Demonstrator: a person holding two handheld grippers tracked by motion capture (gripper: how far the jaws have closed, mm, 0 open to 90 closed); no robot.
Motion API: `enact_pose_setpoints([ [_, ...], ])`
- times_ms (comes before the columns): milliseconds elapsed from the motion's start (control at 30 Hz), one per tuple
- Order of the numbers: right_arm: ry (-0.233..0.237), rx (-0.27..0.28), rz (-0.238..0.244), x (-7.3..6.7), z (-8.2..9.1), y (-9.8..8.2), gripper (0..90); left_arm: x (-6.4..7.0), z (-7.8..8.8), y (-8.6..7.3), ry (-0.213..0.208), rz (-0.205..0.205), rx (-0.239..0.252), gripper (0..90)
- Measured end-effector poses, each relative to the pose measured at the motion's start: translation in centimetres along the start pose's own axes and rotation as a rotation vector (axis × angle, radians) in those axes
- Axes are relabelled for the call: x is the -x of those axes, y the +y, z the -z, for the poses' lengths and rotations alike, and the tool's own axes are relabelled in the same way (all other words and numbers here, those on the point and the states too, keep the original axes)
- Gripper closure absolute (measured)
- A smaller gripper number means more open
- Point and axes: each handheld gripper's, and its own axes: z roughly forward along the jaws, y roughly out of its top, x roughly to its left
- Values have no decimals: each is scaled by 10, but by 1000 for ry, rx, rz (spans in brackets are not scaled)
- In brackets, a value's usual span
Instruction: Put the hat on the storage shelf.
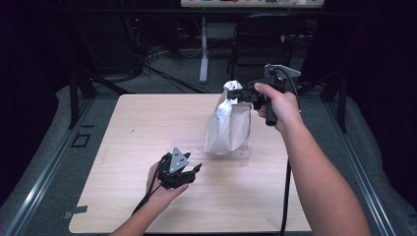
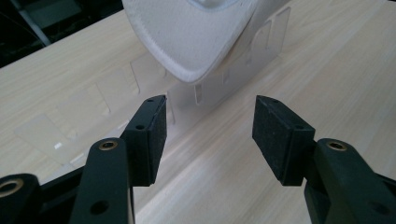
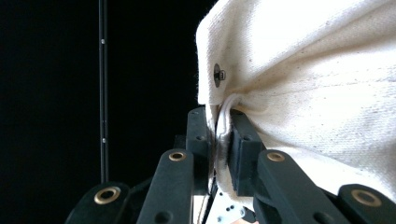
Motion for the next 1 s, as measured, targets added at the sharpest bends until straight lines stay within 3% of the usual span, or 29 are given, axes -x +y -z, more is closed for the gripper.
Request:
enact_pose_setpoints([
  [133,0,-2,8,-2,-2,1,808,2,-3,12,5,5,11,481],
  [233,0,-2,9,-3,-2,1,807,4,-5,17,11,-15,0,534],
  [533,5,-4,10,-6,-4,-1,806,14,-26,26,44,-49,-60,582],
  [633,8,-11,16,-7,-5,-1,805,13,-31,26,70,-51,-75,600],
  [733,9,-7,16,-9,-6,-2,805,10,-36,25,83,-26,-83,659],
  [867,8,-6,17,-9,-6,-2,805,5,-39,24,45,4,-75,735],
  [1000,11,-9,18,-9,-6,-2,803,4,-39,24,32,2,-69,778],
])
